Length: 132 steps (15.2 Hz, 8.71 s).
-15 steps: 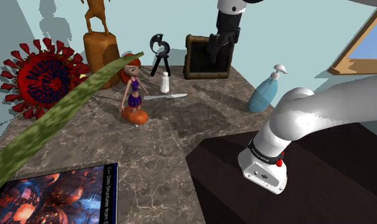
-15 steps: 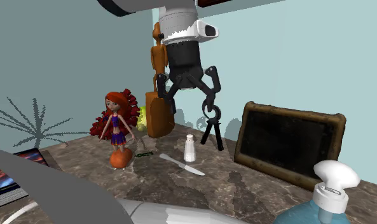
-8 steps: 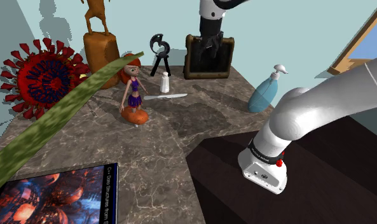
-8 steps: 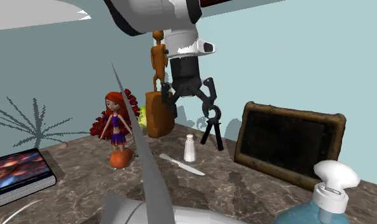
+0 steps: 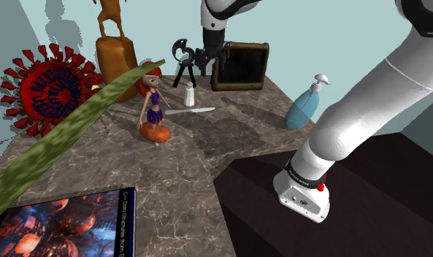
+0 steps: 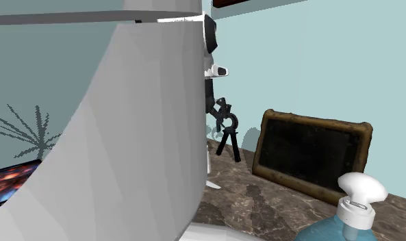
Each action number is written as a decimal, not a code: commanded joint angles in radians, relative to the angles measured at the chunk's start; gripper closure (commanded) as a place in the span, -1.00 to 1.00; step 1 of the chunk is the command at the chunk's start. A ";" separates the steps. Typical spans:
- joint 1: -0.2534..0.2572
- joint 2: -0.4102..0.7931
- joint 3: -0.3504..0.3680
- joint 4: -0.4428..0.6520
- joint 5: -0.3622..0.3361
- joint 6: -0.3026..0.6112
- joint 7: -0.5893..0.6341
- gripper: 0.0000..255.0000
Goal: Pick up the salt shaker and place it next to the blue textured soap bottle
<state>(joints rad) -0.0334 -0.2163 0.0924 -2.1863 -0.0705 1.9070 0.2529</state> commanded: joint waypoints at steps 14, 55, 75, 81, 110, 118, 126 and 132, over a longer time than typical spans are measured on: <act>0.003 0.433 0.004 0.306 -0.001 0.093 0.047 -1.00; 0.001 0.370 0.006 0.446 0.010 -0.110 0.032 1.00; 0.005 0.379 0.008 0.728 0.010 -0.382 0.021 1.00; 0.008 0.404 0.009 0.844 0.008 -0.474 0.019 1.00; -0.091 0.149 -0.052 0.784 0.012 -0.660 -0.150 1.00; -0.149 -0.085 -0.139 0.533 -0.017 -0.632 -0.300 1.00; -0.201 -0.260 -0.244 0.383 -0.087 -0.640 -0.460 1.00; -0.238 -0.357 -0.334 0.322 -0.159 -0.654 -0.589 1.00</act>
<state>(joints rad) -0.2665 -0.5538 -0.2320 -1.8522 -0.2186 1.2566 -0.3191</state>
